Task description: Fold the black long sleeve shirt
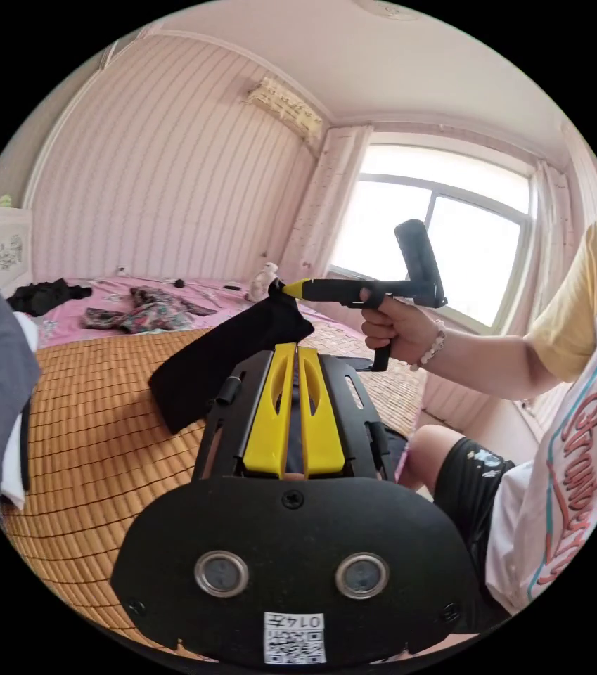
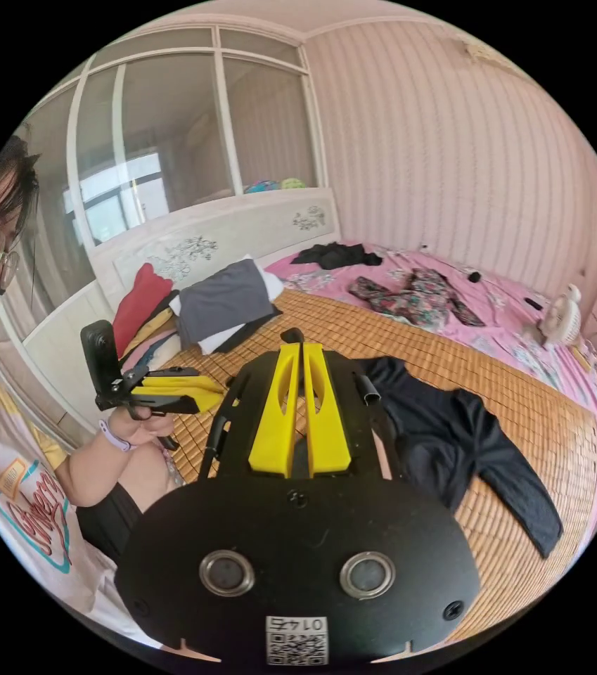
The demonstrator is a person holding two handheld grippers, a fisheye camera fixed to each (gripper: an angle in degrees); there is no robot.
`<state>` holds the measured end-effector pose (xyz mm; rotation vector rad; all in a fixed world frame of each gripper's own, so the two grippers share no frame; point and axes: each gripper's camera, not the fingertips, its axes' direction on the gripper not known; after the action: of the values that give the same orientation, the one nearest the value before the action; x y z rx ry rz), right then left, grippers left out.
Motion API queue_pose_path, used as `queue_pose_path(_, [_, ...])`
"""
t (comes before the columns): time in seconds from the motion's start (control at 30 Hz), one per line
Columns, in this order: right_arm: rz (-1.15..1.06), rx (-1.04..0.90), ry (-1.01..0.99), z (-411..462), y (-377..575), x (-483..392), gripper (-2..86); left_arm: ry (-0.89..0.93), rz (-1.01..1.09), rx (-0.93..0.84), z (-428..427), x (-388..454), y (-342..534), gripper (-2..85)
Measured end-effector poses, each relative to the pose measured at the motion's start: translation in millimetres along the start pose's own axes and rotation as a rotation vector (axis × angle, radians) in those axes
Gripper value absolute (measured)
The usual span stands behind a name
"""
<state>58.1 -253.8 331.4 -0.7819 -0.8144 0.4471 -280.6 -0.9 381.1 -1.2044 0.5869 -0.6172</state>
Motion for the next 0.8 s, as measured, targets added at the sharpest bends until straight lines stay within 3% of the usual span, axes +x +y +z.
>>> queue_pose_path(0.07, [0.106, 0.005, 0.142, -53.9, 50.2, 32.7, 3.1, 0.180, 0.001, -0.051, 38.4, 29.1, 3.1, -0.6])
queue_pose_path(0.13, [0.261, -0.051, 0.231, -83.8, 107.8, 67.7, 4.3, 0.232, -0.017, -0.129, 69.5, 42.9, 16.6, -0.6])
queue_pose_path(0.2, [0.441, -0.223, 0.264, -89.7, 181.2, 109.7, 5.9, 0.243, -0.062, -0.241, 99.2, 47.1, 33.9, -0.4])
queue_pose_path(0.3, [0.517, -0.318, 0.263, -86.6, 234.9, 129.7, 7.3, 0.231, -0.145, -0.384, 134.9, 38.7, 60.7, -0.1])
queue_pose_path(0.43, [0.468, -0.322, 0.225, -75.2, 245.8, 128.7, 7.7, 0.008, -0.158, -0.539, 169.4, 12.0, 76.3, 0.3])
queue_pose_path(0.57, [0.357, -0.362, 0.150, -51.0, 241.5, 122.6, 8.1, -0.207, -0.133, -0.551, 204.7, -25.1, 59.3, 1.9])
queue_pose_path(0.8, [0.273, -0.512, 0.225, -19.6, 246.8, 130.0, 2.1, -0.317, -0.206, -0.563, 289.3, -83.4, 21.7, 3.0])
